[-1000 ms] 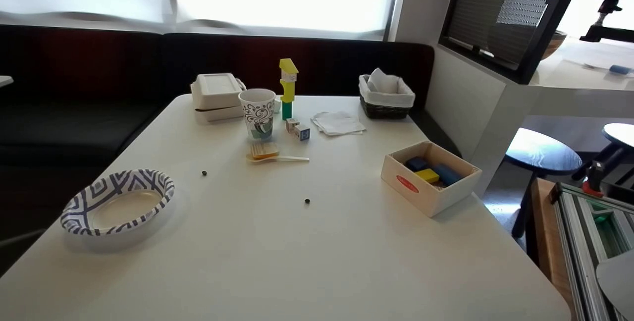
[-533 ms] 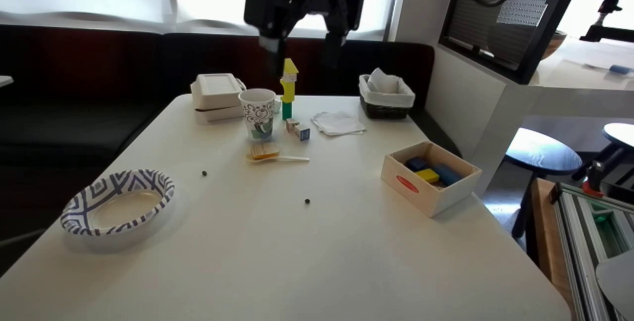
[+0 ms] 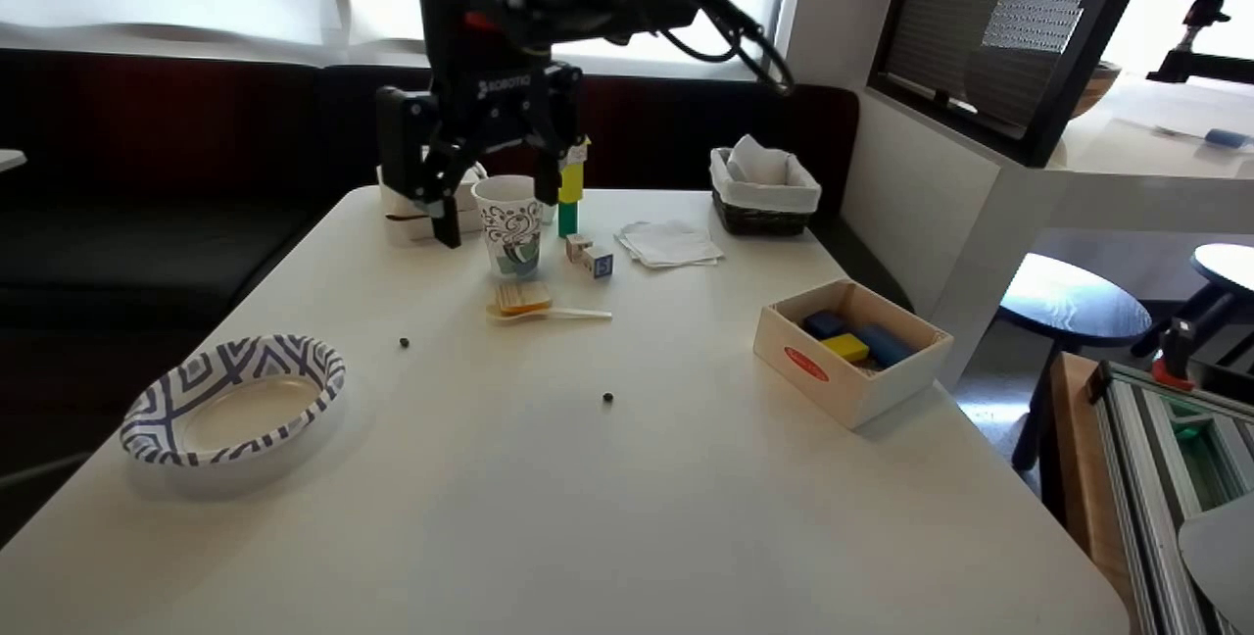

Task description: Put one coffee bean from the counter in the coffee cup.

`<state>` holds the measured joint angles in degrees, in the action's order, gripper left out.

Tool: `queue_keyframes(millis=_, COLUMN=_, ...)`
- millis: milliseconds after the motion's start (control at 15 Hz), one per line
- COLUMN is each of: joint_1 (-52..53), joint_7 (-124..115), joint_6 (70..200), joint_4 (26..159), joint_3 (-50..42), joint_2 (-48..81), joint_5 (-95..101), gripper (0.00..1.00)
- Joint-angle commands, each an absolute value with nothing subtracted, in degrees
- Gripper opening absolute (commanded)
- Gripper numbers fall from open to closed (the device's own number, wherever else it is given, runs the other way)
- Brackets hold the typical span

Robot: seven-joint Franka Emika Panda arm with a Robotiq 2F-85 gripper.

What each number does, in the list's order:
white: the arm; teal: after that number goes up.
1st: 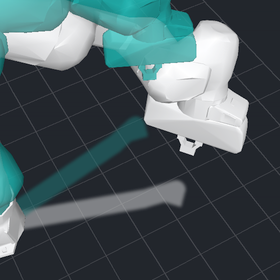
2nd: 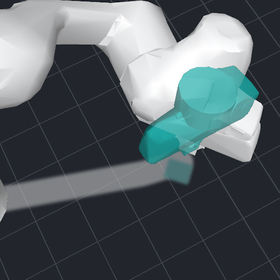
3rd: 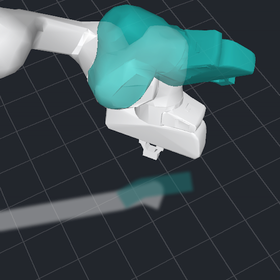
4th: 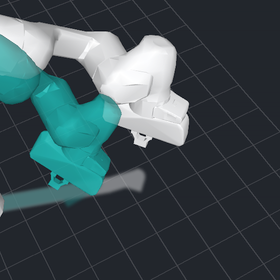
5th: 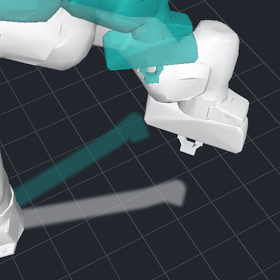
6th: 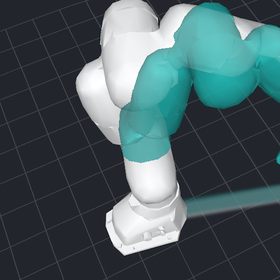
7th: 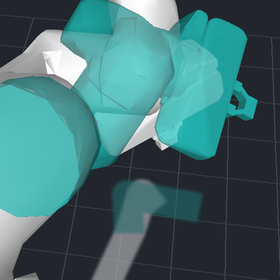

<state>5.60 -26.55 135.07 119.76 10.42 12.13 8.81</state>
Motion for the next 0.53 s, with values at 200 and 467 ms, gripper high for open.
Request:
queue_keyframes(millis=200, joint_1=10.65, joint_7=-26.41, joint_6=134.76, joint_4=111.59, joint_3=5.27, joint_2=20.46, joint_5=8.43, gripper=1.00)
queue_keyframes(millis=467, joint_1=10.84, joint_7=-26.41, joint_6=134.75, joint_4=111.53, joint_3=4.99, joint_2=20.06, joint_5=8.48, gripper=1.00)
